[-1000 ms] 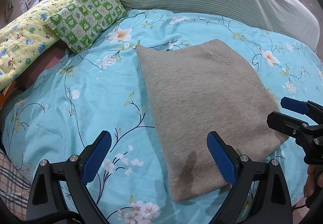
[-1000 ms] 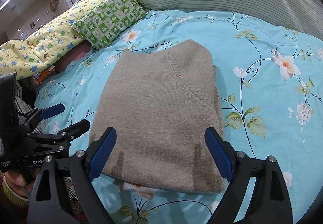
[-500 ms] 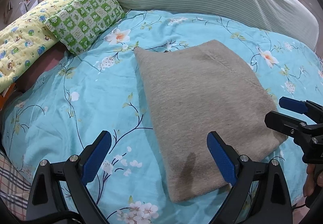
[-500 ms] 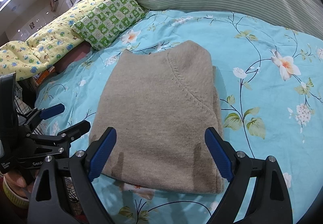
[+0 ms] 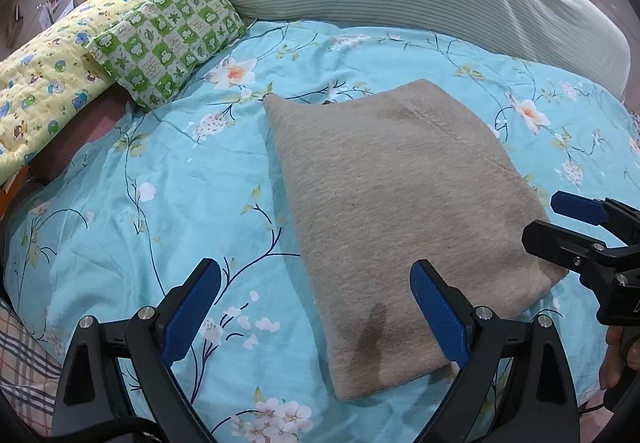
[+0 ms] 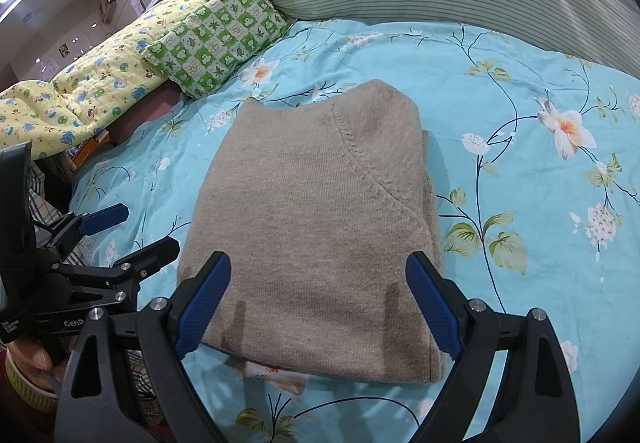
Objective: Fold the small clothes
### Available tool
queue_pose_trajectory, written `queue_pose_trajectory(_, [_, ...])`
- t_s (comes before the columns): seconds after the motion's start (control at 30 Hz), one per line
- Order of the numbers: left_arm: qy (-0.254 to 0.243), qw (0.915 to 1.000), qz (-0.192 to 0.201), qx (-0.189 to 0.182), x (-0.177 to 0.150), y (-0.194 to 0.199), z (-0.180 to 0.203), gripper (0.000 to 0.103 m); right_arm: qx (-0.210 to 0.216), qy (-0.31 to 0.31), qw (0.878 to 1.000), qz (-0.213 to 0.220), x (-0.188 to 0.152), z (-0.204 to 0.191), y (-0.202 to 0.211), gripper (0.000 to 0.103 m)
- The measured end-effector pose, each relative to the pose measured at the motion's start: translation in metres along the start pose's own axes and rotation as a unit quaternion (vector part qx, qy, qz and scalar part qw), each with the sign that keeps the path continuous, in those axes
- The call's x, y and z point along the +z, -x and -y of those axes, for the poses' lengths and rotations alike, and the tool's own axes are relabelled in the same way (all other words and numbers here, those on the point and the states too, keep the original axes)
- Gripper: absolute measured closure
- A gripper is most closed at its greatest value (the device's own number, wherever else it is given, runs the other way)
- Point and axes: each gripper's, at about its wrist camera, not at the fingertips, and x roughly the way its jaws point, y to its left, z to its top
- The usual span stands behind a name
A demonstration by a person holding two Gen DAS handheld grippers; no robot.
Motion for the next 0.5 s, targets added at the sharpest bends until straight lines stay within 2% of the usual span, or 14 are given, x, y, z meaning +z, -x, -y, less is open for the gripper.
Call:
queue_pose_trajectory(0.2, [-0.002,1.0,0.007,0.005,0.0013,0.0011,0.0003,0.007,0.0,0.0,1.0,0.0,-0.0001,-0.0007,0.0005,0.014])
queue_pose_trajectory(0.5, [-0.001,1.0,-0.004,-0.003,0.0033,-0.0042,0.0005,0.007,0.001,-0.004,1.0,-0.001,0.0021,0.0026,0.0008,0.014])
